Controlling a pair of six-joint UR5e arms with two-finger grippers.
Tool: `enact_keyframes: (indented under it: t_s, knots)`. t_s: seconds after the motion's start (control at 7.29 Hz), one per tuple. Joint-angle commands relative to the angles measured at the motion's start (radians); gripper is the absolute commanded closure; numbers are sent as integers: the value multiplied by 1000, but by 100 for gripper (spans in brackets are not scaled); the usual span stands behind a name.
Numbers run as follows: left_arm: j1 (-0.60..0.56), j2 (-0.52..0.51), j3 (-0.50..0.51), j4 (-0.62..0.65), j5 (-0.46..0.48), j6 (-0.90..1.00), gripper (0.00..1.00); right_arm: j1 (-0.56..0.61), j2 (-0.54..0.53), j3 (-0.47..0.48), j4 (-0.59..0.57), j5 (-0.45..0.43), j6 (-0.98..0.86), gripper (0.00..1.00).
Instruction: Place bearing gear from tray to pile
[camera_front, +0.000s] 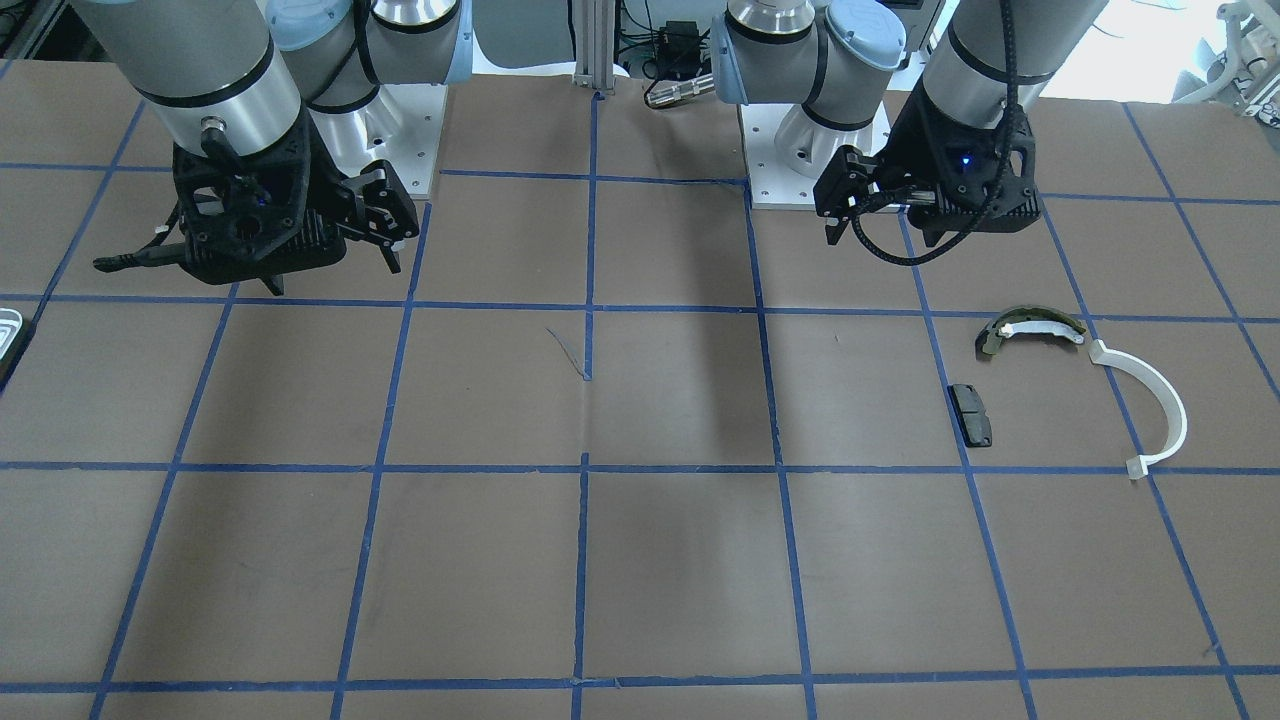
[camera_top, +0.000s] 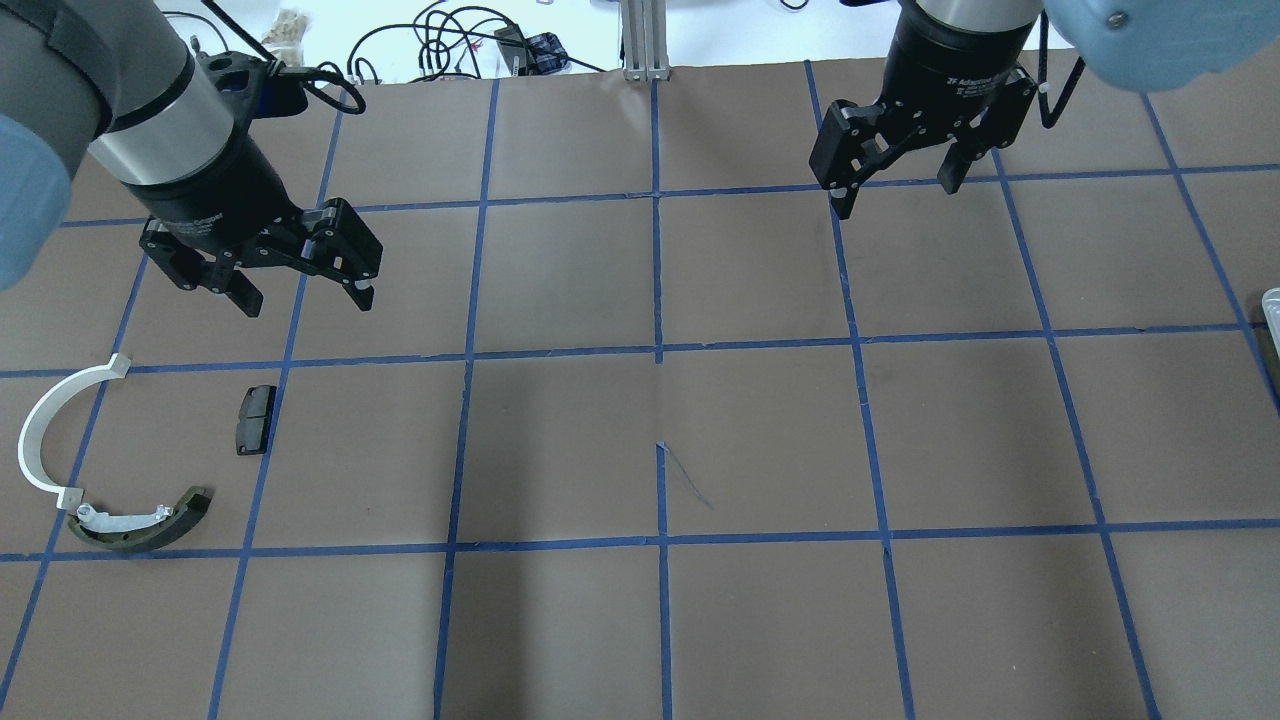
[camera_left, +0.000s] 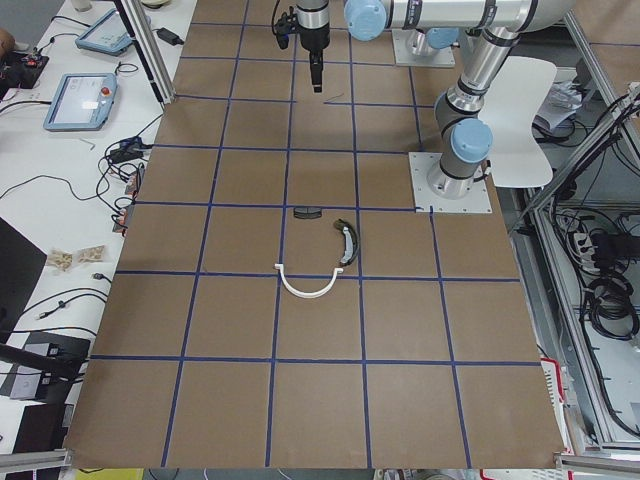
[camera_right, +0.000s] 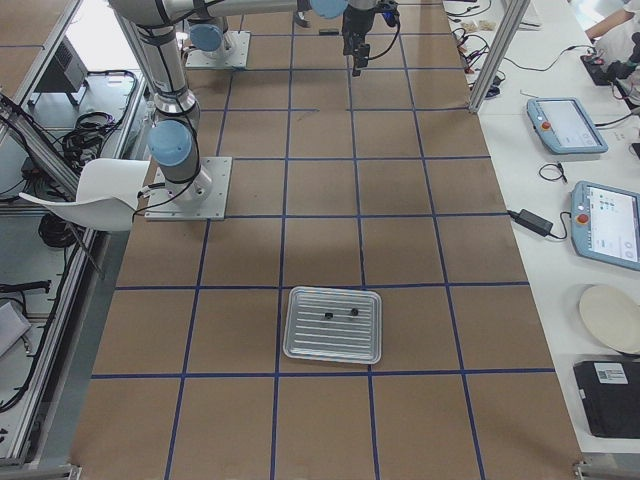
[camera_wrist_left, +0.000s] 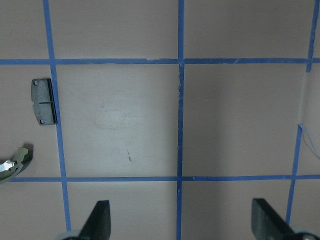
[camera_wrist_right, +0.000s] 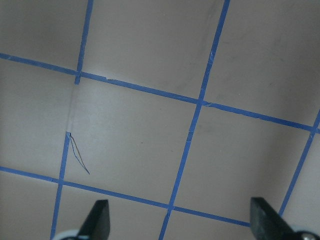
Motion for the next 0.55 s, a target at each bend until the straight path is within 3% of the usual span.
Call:
enact_keyframes:
  t_s: [0.0, 0.41]
  knots:
    - [0, 0, 0, 3, 10, 2, 0, 1, -6, 2, 4, -1, 2, 0]
    - [0, -6, 0, 9, 21, 2, 0, -7, -5, 7, -1, -1, -1, 0]
